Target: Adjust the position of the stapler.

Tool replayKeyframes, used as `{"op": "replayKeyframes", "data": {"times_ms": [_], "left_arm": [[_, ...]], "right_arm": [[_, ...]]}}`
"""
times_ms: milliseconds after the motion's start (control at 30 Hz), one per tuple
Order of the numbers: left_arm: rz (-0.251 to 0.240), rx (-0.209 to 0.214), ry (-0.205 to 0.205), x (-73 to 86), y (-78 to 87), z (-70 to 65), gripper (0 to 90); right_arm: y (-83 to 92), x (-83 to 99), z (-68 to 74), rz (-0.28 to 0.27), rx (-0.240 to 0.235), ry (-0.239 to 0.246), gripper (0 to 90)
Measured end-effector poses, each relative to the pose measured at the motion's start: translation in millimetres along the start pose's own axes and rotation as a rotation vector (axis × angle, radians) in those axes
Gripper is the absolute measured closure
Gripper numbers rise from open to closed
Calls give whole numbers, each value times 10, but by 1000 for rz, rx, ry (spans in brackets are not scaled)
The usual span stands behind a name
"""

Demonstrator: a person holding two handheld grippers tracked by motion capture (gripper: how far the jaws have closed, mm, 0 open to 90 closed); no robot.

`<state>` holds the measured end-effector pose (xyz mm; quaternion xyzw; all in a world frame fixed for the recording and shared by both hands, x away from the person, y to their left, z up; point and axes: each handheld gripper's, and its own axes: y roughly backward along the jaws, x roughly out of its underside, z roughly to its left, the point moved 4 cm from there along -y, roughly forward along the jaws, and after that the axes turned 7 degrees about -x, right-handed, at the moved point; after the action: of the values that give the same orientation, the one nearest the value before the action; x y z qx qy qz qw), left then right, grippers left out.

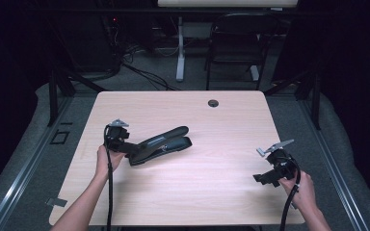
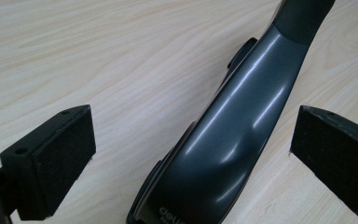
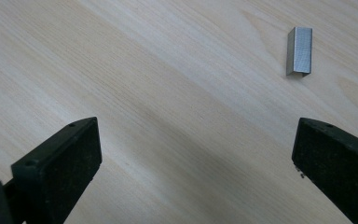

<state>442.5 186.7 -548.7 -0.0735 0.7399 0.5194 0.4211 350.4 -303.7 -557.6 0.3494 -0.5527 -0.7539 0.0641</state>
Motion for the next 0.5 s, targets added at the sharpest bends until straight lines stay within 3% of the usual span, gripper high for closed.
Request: {"op": "replayKeyframes", "data": {"times_ms": [333, 500], "left_arm": [[39, 10, -45, -25, -109, -102, 0], [84, 7, -85, -39, -208, -169, 1]], "right_arm": [[-17, 9, -2, 14, -9, -6, 12], [-18, 8, -3, 22, -9, -3, 15]]}}
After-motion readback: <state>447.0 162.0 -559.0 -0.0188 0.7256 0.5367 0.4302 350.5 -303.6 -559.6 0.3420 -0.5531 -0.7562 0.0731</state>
